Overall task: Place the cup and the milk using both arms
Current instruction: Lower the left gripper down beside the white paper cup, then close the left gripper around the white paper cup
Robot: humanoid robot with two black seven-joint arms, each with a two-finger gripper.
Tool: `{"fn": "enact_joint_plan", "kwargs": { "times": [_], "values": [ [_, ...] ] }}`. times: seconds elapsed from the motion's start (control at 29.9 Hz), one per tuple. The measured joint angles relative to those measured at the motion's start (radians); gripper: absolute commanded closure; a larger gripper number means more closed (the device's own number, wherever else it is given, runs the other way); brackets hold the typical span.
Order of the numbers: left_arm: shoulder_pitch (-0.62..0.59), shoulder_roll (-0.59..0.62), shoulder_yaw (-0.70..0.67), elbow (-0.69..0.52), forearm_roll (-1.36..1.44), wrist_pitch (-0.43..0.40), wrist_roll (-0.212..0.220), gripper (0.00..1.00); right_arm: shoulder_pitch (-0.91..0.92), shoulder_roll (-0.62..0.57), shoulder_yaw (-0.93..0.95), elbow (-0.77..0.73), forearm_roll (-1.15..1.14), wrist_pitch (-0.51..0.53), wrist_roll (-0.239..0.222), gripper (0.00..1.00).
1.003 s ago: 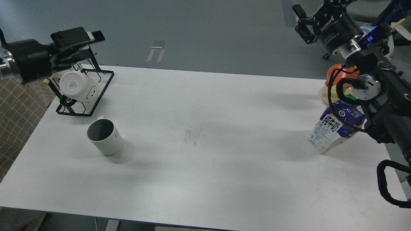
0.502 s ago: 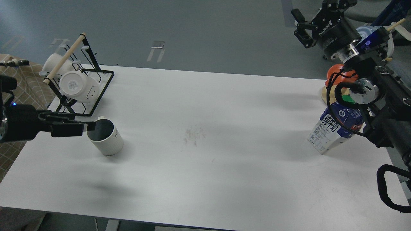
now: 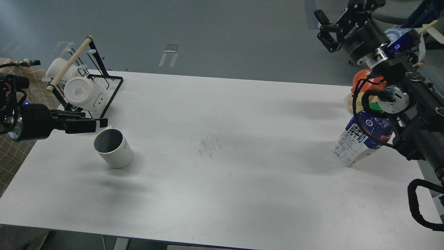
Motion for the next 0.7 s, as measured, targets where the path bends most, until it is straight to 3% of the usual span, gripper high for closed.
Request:
{"fn": "enact_joint_plan", "kwargs": {
  "times": [0.4, 0.7],
  "values": [
    [-0.004, -0.112, 0.043, 0.166, 0.017, 0.0, 0.023, 0.02, -0.021, -0.01, 0.0, 0.018, 0.0, 0.0, 0.0, 0.0],
    [0.007, -0.144, 0.057, 0.186, 0.02, 0.0, 0.044, 0.02, -0.047, -0.018, 0.0, 0.037, 0.0, -0.001, 0.0, 0.0]
  ]
}}
